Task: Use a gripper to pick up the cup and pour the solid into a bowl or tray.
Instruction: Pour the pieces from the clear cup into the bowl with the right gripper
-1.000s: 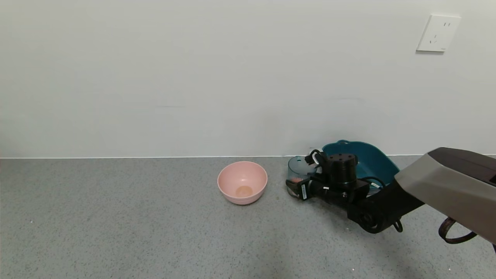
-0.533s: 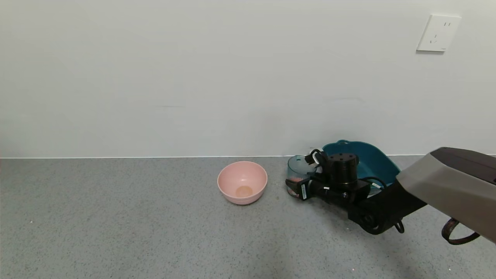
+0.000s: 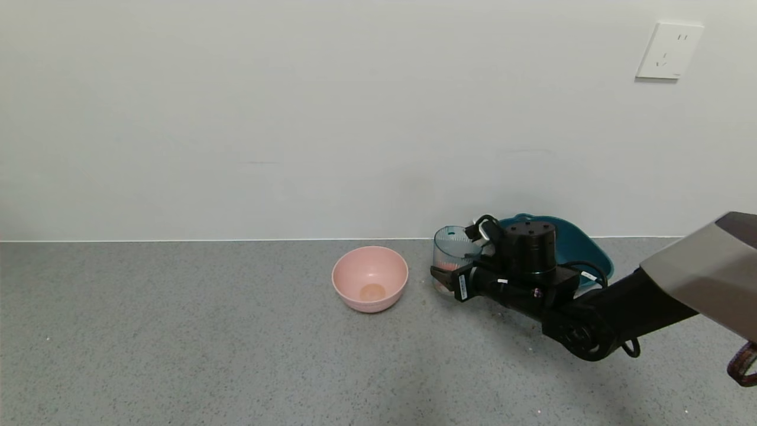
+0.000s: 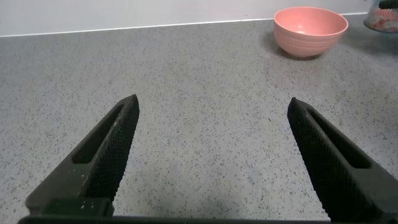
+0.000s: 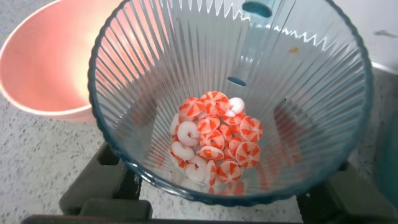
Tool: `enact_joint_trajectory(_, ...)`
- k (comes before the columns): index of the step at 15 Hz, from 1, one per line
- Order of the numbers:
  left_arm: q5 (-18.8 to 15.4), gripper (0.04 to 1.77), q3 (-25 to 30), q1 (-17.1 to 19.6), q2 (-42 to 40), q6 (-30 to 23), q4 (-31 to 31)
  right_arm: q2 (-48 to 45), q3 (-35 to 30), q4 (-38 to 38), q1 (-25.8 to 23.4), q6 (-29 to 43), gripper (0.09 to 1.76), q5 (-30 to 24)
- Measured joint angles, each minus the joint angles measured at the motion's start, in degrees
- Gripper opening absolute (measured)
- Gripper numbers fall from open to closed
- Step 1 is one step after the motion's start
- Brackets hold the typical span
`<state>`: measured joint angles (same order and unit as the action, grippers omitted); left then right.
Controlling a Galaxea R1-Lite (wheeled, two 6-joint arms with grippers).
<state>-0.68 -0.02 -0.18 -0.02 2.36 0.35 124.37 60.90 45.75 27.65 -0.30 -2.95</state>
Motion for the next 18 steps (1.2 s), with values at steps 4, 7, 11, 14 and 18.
enact_joint_trajectory(4, 0.0, 1.72, 0.0, 0.0, 0.0, 0.0, 0.0, -4.4, 2.9, -9.0, 1.2, -3.0, 1.34, 1.5)
enact_joint_trajectory(7, 0.0, 1.72, 0.0, 0.0, 0.0, 0.0, 0.0, -6.9, 6.7, -14.9, 2.1, -7.9, 1.34, 4.4)
enact_joint_trajectory(11, 0.0, 1.72, 0.0, 0.0, 0.0, 0.0, 0.0, -7.9, 12.2, -22.0, 4.7, -13.9, 1.34, 8.8)
enact_joint_trajectory(14, 0.0, 1.72, 0.0, 0.0, 0.0, 0.0, 0.0, -7.9, 16.2, -27.0, 5.8, -21.6, 1.34, 11.9)
enact_joint_trajectory(18, 0.0, 1.72, 0.0, 0.0, 0.0, 0.0, 0.0, -6.5, 19.6, -29.6, 6.4, -32.0, 1.34, 17.6)
